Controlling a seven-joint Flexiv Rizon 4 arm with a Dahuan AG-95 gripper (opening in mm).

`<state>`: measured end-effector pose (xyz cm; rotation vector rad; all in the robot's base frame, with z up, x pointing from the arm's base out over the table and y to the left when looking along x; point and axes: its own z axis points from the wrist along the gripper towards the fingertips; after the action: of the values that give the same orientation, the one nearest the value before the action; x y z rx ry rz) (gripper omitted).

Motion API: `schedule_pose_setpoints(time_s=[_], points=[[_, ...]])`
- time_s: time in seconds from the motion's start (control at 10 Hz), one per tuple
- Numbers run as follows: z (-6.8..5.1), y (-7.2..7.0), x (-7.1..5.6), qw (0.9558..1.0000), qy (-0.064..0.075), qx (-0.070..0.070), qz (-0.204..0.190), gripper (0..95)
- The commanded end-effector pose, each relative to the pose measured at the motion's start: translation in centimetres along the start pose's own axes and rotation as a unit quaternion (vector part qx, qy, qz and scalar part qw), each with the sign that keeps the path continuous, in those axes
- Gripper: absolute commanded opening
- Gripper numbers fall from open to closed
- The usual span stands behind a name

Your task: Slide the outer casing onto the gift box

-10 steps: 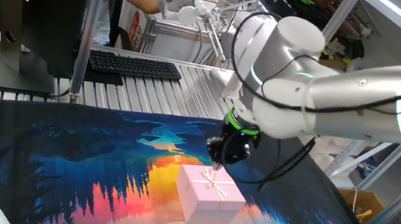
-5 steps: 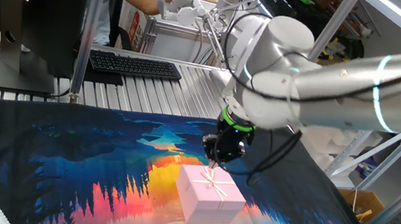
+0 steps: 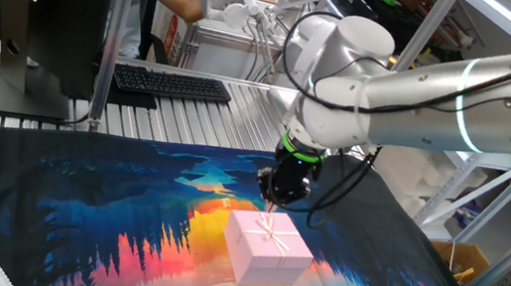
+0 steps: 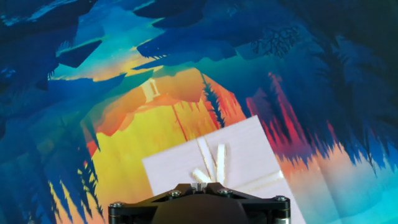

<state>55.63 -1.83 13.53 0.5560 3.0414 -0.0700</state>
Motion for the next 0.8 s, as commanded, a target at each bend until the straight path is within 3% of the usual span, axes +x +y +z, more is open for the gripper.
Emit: schedule_pose_setpoints(time_s=[0.1, 0.5, 0.8], points=[[0.11, 0.20, -0.16, 1.0000, -0.003, 0.001, 0.007, 0.0], [0.11, 0.20, -0.16, 1.0000, 0.004, 0.000, -0.005, 0.0], [0.67, -0.14, 0.38, 1.0000, -0.004, -0.006, -0.004, 0.0]])
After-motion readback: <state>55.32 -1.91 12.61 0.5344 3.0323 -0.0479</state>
